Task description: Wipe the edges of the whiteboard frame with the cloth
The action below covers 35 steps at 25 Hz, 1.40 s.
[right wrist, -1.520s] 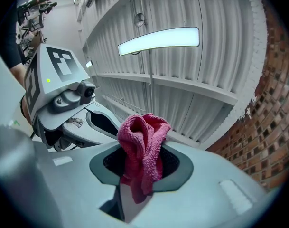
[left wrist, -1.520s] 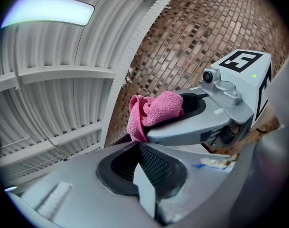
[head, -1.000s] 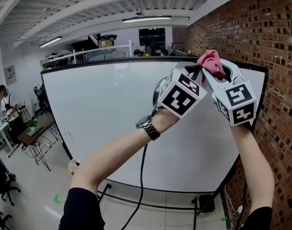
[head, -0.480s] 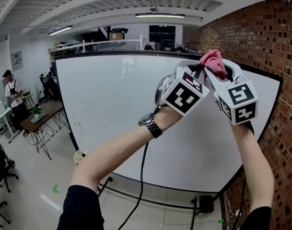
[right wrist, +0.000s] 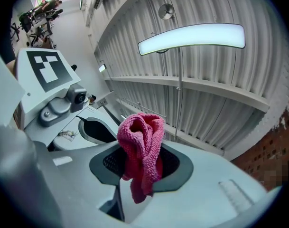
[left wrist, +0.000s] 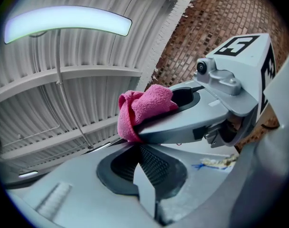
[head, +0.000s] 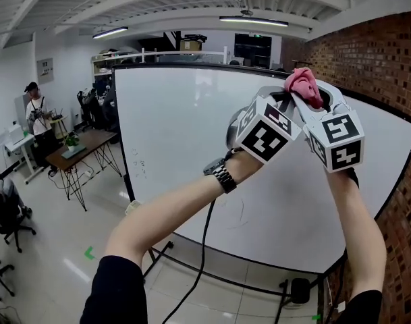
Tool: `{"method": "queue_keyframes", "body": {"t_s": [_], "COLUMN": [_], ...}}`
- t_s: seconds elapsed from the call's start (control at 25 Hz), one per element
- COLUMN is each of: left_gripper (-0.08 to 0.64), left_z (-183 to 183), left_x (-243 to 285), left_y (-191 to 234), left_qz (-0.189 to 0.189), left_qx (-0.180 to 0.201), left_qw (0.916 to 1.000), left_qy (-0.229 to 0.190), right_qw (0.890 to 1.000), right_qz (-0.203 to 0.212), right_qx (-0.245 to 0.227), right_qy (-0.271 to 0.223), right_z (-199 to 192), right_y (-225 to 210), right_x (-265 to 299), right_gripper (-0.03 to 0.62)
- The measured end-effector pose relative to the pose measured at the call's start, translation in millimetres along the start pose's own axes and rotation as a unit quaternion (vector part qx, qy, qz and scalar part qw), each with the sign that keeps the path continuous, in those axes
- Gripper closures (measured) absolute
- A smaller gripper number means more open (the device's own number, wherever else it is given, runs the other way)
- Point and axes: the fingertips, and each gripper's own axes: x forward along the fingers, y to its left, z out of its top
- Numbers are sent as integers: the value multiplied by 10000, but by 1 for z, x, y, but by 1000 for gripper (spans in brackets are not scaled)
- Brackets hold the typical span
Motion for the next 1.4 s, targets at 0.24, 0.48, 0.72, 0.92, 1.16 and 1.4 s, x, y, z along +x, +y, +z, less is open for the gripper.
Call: {"method": "queue_keyframes", "body": {"t_s": [0.24,0.48,0.72,0.92,1.16,1.4], "left_gripper": [563,563,563,563,563,563], "left_z": [-7,-20,-50,-61,-89,-117], "left_x": [-23,-32,-31,-41,-63,-79], "left_y": [22,34,53,76,121,166], "left_qz": [179,321,339,416,547,615], "left_qx": [-72,-161,-72,-114,-436,-163], "left_qw": [9997,9989,9980,9980,9971,9976], "left_qy": [136,299,522,459,291,257], "right_qw": [9998,9993,9974,9956,9954,9960], "right_qz": [44,140,282,360,366,257], "right_qx": [119,265,562,715,552,234], "right_qy": [-158,-236,-342,-489,-689,-818], "right_z": [21,23,11,18,40,58], "right_y": [21,34,49,62,96,130], "right_x": [14,25,53,76,118,159], "right_gripper": [466,465,465,465,465,465]}}
